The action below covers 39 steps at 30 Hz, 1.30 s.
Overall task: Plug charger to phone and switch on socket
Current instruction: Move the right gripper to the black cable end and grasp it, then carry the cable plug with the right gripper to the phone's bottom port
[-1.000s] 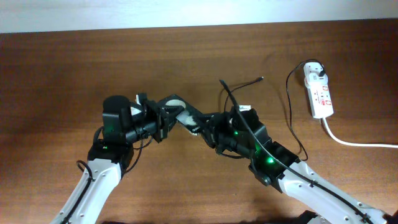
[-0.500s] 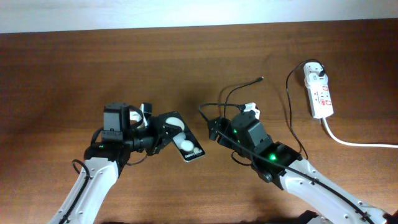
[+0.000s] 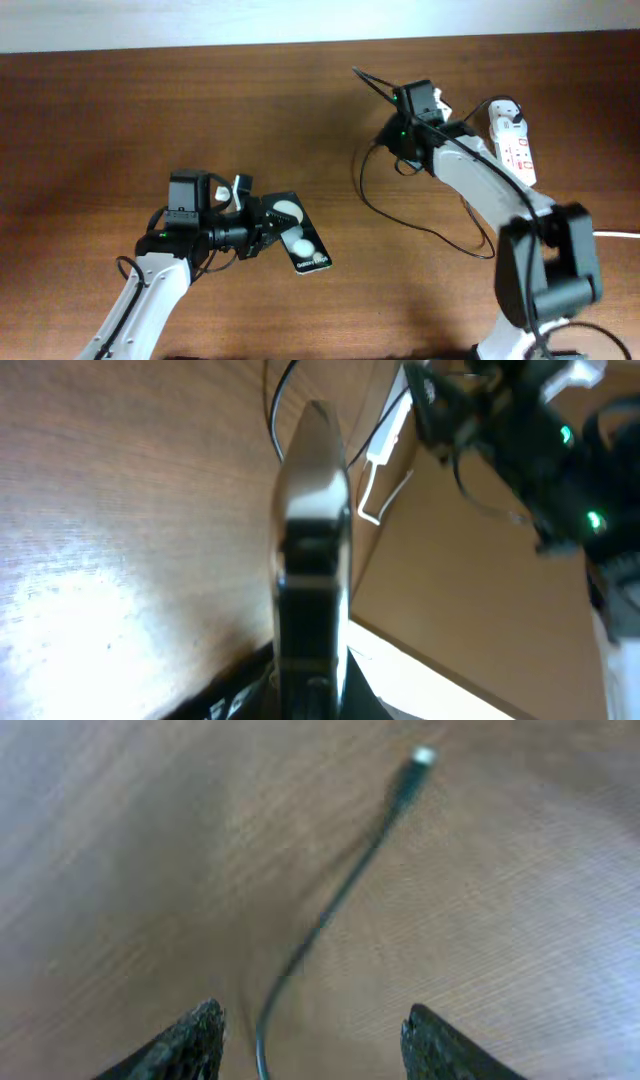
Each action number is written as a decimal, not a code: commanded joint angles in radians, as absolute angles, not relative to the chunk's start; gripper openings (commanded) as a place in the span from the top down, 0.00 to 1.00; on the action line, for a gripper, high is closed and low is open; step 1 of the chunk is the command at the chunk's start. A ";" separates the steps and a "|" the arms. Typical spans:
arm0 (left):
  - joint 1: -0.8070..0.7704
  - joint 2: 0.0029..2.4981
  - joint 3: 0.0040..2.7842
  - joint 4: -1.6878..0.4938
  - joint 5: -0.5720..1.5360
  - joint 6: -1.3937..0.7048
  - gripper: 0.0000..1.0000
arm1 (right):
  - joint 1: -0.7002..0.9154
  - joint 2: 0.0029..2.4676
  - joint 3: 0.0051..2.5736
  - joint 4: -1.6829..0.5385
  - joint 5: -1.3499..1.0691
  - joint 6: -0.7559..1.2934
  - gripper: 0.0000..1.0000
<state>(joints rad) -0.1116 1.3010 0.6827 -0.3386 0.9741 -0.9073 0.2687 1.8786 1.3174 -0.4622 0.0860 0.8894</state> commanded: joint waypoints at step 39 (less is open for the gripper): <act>-0.109 1.297 0.698 -0.324 0.863 -0.896 1.00 | 0.216 2.011 1.329 -0.865 -0.022 0.487 0.76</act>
<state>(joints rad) -0.1116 1.3018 0.6827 -0.3367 0.8890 -0.9070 0.2123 2.0163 1.3403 -0.8631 -0.0235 0.4828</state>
